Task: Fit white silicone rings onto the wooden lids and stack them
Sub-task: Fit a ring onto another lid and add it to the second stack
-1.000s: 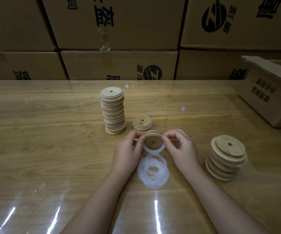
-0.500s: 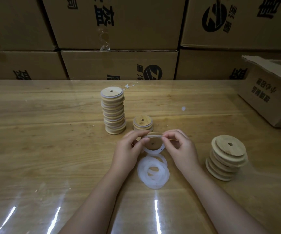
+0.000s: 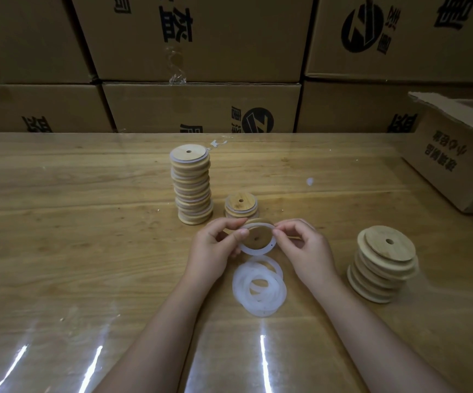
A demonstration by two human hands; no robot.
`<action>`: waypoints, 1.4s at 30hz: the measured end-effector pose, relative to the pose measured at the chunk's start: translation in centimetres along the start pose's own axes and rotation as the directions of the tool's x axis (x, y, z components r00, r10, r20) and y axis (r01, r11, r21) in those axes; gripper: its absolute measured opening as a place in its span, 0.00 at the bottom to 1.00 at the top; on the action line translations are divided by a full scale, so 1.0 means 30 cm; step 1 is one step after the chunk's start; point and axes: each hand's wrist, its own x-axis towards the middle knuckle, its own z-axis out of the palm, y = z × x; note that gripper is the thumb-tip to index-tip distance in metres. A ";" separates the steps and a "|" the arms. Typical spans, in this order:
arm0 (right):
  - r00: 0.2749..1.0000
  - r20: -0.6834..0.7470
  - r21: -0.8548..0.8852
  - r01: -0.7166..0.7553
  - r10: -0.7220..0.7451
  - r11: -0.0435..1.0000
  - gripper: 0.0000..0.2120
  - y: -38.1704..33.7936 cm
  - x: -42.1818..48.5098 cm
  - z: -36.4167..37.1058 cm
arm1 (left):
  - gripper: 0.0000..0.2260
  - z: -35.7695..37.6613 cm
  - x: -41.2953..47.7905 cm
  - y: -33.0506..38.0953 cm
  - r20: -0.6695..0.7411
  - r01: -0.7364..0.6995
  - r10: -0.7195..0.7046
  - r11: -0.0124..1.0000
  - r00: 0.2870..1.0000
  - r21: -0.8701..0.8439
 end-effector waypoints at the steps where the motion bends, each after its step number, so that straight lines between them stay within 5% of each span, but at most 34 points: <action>1: 1.000 0.002 -0.001 -0.003 0.003 1.000 0.10 0.002 0.000 0.000 | 0.09 0.000 0.001 0.000 -0.002 0.003 -0.003 1.000 1.000 0.001; 20: 0.983 0.119 -0.029 -0.136 0.139 0.990 0.07 0.031 0.004 0.007 | 0.07 -0.002 0.007 -0.013 -0.019 -0.007 0.008 0.999 1.000 0.053; 30: 0.997 -0.048 0.018 0.054 -0.053 0.998 0.14 0.010 0.001 0.007 | 0.14 0.019 -0.011 -0.017 0.043 -0.245 0.246 0.905 0.968 0.348; 34: 0.993 -0.024 0.001 0.117 -0.117 0.993 0.12 0.000 -0.003 0.006 | 0.12 0.017 -0.012 -0.022 0.036 -0.280 0.283 0.907 0.958 0.314; 42: 0.999 -0.008 0.104 -0.034 0.035 0.994 0.11 0.008 0.000 0.004 | 0.15 0.012 -0.013 -0.011 -0.002 -0.238 0.246 0.941 0.969 0.242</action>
